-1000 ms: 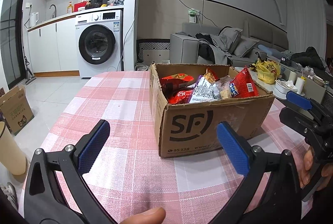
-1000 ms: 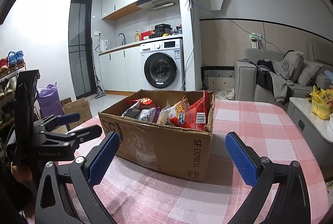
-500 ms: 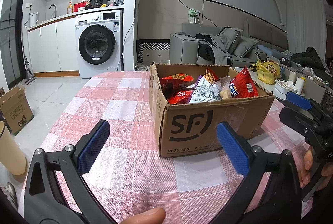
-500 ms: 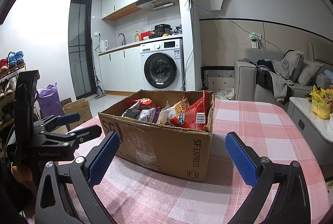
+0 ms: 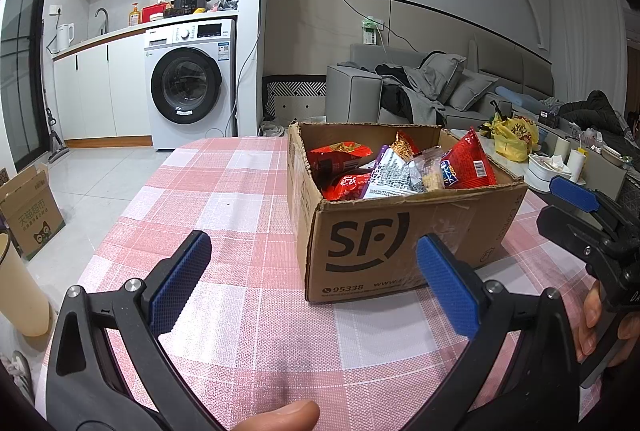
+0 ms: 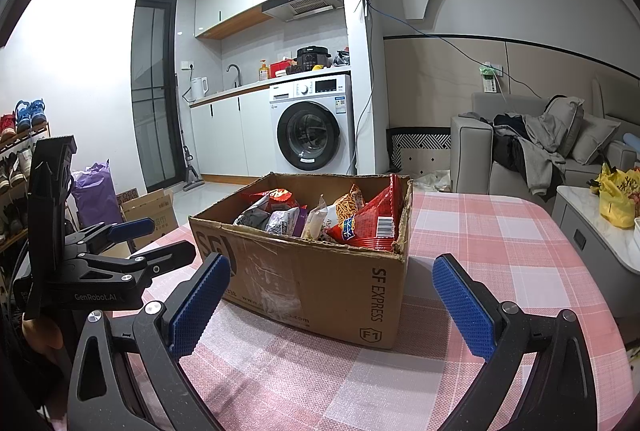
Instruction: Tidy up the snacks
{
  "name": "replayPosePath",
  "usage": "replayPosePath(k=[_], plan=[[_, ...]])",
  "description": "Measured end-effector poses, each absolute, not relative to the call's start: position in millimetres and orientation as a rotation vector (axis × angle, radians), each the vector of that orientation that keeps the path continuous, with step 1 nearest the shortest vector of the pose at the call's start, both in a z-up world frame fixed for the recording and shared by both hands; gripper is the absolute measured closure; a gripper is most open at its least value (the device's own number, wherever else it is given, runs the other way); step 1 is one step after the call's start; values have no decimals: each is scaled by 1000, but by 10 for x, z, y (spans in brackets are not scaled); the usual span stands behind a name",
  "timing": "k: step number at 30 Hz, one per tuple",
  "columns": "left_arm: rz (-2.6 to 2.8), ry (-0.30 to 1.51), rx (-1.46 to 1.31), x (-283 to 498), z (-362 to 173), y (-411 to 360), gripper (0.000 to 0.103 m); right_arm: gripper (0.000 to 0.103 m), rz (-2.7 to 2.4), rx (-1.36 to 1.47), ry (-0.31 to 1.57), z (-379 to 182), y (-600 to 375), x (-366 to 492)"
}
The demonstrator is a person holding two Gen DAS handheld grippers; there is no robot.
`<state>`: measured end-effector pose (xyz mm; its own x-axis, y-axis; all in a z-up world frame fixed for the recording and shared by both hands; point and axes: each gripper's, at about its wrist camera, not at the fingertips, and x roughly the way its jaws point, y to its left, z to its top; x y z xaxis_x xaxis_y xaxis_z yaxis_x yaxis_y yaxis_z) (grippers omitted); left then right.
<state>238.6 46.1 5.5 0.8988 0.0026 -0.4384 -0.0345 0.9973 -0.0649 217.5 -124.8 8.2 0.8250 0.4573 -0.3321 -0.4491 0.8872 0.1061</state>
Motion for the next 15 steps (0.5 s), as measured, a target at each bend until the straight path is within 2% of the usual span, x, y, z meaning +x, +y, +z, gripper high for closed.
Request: replayPosePath(k=[15], plan=[[23,451,-71,2383,51,460,0,0,481,23,359,83,-1252,2179]])
